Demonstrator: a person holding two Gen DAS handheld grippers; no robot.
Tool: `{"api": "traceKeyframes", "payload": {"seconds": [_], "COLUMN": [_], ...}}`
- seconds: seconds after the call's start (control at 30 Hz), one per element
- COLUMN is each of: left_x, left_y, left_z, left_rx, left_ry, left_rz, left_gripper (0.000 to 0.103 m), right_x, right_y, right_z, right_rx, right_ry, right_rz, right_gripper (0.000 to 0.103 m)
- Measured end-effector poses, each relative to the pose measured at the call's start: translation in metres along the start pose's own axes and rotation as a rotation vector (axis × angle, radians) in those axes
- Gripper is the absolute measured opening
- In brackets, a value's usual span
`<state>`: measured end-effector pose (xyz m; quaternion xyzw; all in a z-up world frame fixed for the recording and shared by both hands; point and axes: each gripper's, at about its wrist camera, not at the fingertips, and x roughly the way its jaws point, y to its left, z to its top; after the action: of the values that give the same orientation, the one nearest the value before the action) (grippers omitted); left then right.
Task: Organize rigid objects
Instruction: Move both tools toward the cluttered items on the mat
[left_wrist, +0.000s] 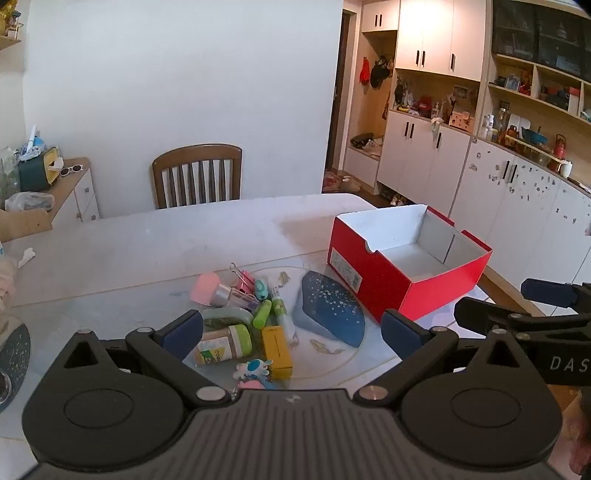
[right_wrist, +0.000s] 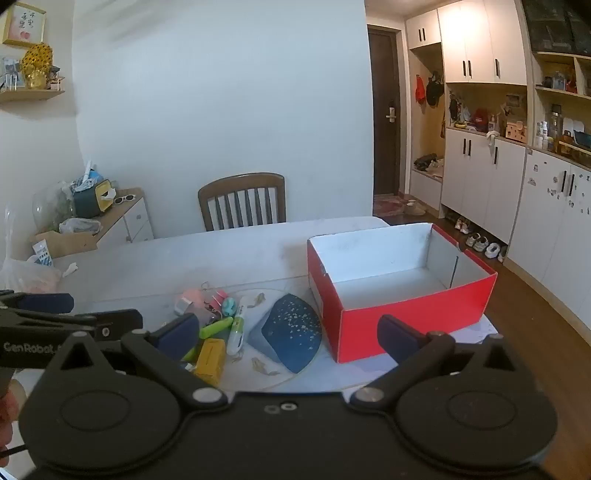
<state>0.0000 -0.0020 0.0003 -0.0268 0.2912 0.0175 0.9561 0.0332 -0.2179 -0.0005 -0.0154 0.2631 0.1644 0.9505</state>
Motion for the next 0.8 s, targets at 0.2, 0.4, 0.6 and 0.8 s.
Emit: {"api": "traceKeyframes", "payload": {"seconds": [0.2,0.4,0.6,0.8], "left_x": [-0.002,-0.007,-0.008,-0.006], "left_y": [-0.002,0.005,0.007,0.009], "left_z": [-0.011,-0.003,-0.003,-0.003], "left_rx": [-0.025,-0.036,-0.04,-0.046], "left_ry": [-0.018,-0.009,-0.007,-0.008], "left_rz": [-0.028,-0.036,-0.031,-0.03], "left_gripper": [0.103,0.103,0.103,0.103], "right_x": [-0.007,-0.004,-0.007,-0.008], "right_y": [0.004,0.006,0.011,0.008], "right_z": [-0.002,0.001,0.0,0.0], "right_rx": [-0.017,-0.016,-0.019,-0.019], "right_ry": [-0.028,-0.017,-0.027,-0.03], "right_rz": [-0.012,-0.021,-0.023,-0.017], "right_gripper": [0.103,0.103,0.103,0.103]}}
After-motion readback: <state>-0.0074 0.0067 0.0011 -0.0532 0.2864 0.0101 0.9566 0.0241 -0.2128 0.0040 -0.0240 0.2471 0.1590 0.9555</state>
